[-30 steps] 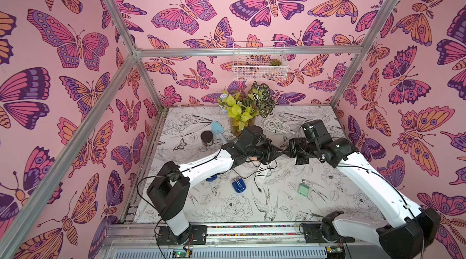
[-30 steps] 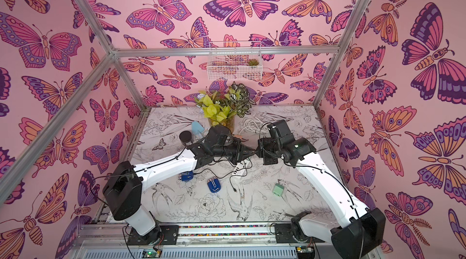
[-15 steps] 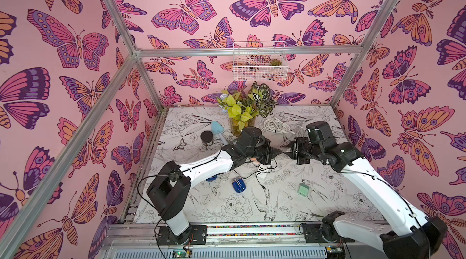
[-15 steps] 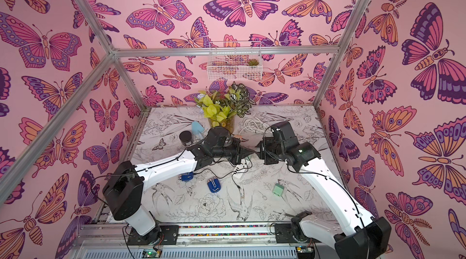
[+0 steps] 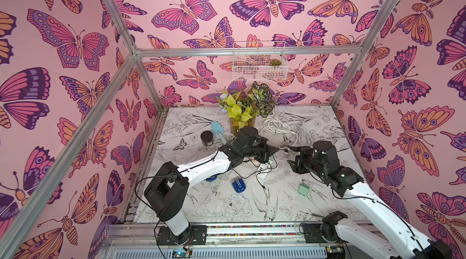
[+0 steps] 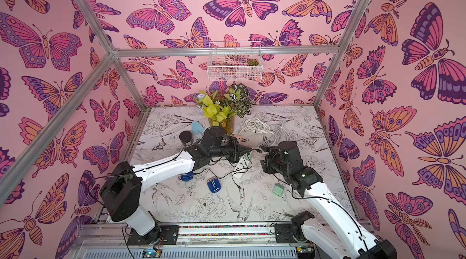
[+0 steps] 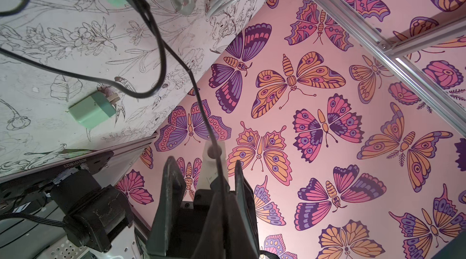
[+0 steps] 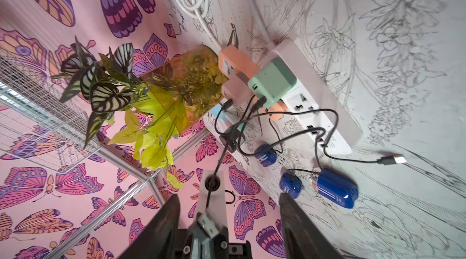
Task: Charge the electric shaver
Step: Pick up the charging cable from the center of the board.
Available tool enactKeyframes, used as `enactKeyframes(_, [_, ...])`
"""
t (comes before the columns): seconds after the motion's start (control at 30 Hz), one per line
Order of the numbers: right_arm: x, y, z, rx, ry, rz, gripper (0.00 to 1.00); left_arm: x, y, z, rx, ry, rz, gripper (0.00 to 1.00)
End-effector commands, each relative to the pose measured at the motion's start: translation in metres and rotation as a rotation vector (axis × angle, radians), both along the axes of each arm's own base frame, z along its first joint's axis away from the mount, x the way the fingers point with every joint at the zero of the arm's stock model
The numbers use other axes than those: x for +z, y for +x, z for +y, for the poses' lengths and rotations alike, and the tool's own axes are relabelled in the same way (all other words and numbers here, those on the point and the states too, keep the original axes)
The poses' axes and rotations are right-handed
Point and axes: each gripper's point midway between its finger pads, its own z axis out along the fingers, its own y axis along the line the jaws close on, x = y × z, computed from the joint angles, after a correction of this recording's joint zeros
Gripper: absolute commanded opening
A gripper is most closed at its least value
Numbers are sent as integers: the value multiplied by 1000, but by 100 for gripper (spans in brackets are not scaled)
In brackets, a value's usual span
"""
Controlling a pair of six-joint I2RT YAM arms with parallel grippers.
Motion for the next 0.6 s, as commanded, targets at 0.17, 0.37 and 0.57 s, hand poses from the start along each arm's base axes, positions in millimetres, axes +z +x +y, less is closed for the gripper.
enactKeyframes(0.17, [33, 24, 4, -48, 105, -162, 41, 6, 0, 4, 18, -23, -6, 0])
enactKeyframes(0.37, [23, 17, 1, -47, 90, -132, 20, 8, 1, 4, 21, -24, -11, 0])
enactKeyframes(0.57, [16, 13, -3, -47, 50, -114, 17, 8, 1, 5, 19, -24, -11, 0])
